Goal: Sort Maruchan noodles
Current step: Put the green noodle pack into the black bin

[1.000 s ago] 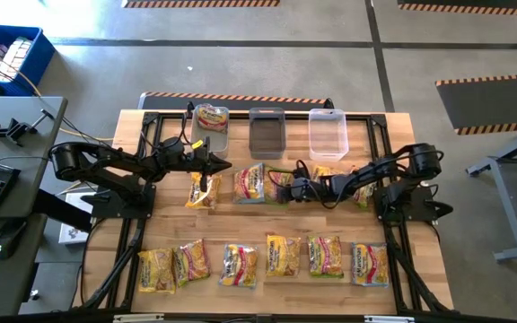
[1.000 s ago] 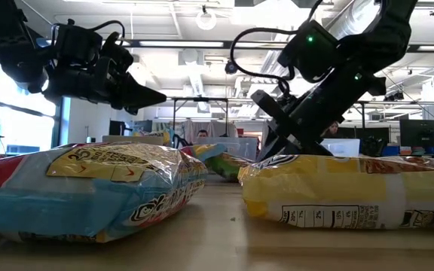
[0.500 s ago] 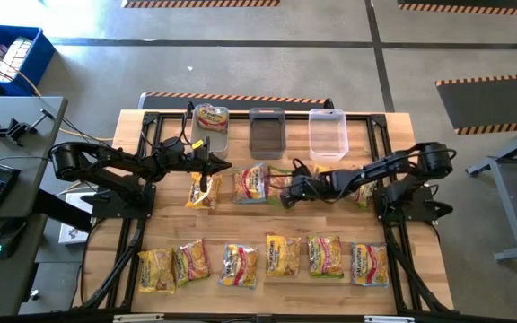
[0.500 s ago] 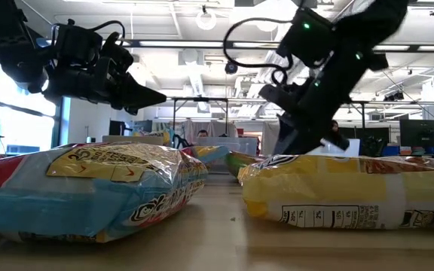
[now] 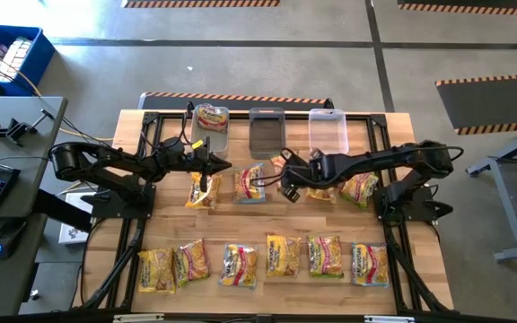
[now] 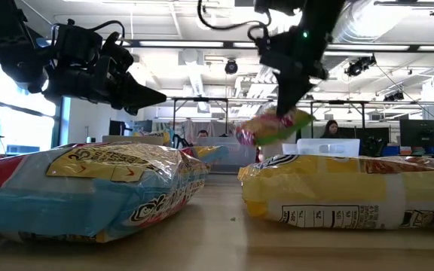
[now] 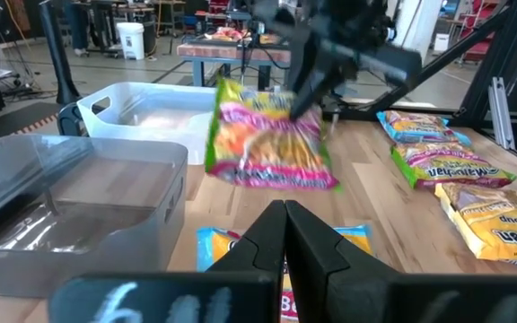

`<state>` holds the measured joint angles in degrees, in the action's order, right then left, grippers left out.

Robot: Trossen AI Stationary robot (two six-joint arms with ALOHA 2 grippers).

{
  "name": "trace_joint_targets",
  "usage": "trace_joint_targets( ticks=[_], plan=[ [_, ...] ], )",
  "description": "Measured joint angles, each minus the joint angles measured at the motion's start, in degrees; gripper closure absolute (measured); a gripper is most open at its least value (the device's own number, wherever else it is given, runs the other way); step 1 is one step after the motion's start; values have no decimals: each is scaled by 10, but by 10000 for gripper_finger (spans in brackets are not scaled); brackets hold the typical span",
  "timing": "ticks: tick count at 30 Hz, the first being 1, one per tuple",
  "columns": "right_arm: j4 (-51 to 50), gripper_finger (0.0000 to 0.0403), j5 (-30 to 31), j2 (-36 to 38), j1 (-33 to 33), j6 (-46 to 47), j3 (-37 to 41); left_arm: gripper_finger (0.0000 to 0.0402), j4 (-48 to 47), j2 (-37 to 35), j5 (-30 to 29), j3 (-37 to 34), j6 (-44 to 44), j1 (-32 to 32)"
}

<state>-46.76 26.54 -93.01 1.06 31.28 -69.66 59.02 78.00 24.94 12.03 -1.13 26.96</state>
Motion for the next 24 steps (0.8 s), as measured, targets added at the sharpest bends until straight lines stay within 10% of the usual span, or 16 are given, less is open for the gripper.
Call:
trace_joint_targets(
  ticks=[13, 24],
  plan=[
    [53, 402, 157, 0, -83, -525, -102, 401, 5, 0, 0, 0, 5, 0],
    [292, 402, 96, -60, -195, -1011, -102, 401, 9, 0, -9, 0, 6, 0]
  ],
)
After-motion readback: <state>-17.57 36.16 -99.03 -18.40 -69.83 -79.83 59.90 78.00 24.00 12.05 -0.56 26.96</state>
